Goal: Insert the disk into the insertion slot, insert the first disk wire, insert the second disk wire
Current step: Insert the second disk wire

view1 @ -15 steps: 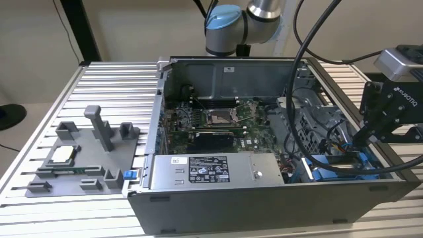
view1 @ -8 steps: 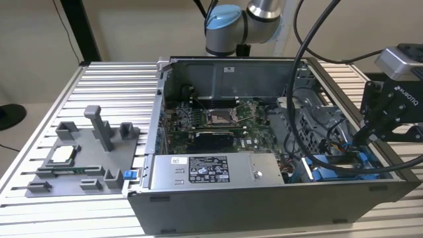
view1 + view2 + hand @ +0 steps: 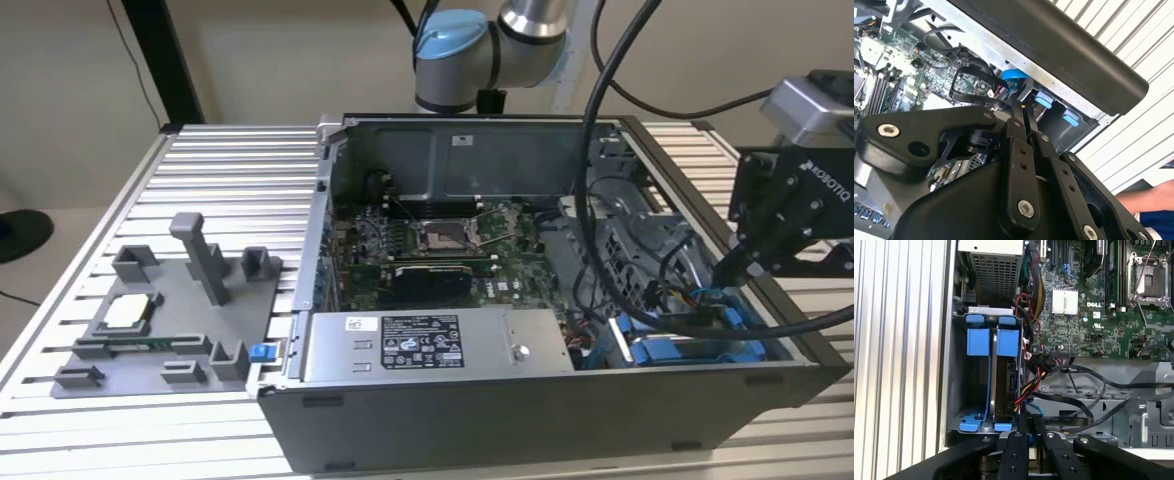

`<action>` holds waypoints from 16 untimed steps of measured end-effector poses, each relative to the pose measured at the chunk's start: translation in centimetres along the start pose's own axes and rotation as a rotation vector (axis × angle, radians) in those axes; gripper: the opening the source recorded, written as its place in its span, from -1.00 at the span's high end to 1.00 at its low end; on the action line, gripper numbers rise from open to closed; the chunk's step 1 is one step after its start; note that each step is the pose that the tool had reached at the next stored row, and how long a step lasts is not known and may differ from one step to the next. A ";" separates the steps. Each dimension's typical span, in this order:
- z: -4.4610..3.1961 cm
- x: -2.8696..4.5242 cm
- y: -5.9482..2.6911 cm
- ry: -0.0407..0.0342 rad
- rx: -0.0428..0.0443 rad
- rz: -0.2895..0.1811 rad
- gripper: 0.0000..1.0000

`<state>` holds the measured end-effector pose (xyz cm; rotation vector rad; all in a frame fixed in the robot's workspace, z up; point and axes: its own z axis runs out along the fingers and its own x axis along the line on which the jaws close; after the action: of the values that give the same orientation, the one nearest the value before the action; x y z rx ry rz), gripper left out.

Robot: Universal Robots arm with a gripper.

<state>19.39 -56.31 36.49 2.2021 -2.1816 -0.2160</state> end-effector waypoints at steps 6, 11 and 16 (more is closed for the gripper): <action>0.03 0.32 1.26 -0.0005 0.0051 0.000 1.00; 0.18 0.54 2.65 -0.0005 0.0145 -0.001 1.00; 0.33 0.80 3.93 -0.0008 0.0356 -0.003 1.00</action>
<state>15.46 -57.14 36.58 2.2238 -2.2000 -0.1795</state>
